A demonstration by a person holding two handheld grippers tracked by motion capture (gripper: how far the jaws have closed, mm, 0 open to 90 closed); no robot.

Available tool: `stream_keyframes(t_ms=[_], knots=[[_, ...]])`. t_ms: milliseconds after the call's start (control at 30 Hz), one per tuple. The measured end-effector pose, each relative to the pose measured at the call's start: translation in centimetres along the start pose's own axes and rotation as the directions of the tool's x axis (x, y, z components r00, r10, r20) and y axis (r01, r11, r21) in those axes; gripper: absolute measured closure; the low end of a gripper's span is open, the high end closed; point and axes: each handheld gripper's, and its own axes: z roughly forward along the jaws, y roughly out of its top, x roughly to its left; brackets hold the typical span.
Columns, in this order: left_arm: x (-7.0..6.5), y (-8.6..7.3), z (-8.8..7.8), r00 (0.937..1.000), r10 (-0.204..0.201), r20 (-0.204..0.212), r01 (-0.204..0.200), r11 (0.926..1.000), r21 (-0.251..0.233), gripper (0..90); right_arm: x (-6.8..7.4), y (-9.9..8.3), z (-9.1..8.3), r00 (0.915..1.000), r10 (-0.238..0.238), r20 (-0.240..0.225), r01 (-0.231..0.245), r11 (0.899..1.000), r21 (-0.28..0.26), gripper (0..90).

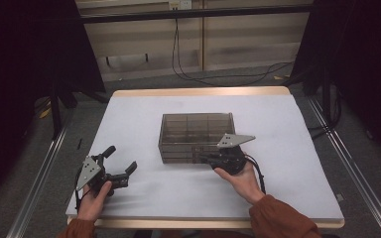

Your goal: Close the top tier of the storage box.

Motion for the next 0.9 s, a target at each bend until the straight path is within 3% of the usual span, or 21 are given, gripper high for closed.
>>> stream_keyframes(t_ms=[267, 567, 900], knots=[[0.0, 0.0, 0.0, 1.0, 0.0, 0.0, 0.0, 1.0, 0.0, 1.1, -0.1, -0.6, -1.7, 0.9995, 0.019, -0.025, -0.019, 1.0, -0.001, 60.8], [0.0, 0.0, 0.0, 1.0, 0.0, 0.0, 0.0, 1.0, 0.0, 1.1, 0.2, -1.2, -3.8, 0.9997, 0.021, 0.013, -0.021, 1.0, 0.006, 44.1], [0.0, 0.0, 0.0, 1.0, 0.001, -0.001, -0.001, 1.0, 0.001, 1.1, -0.7, -2.7, -6.7, 0.9958, 0.052, 0.075, -0.052, 0.999, 0.006, 35.3]])
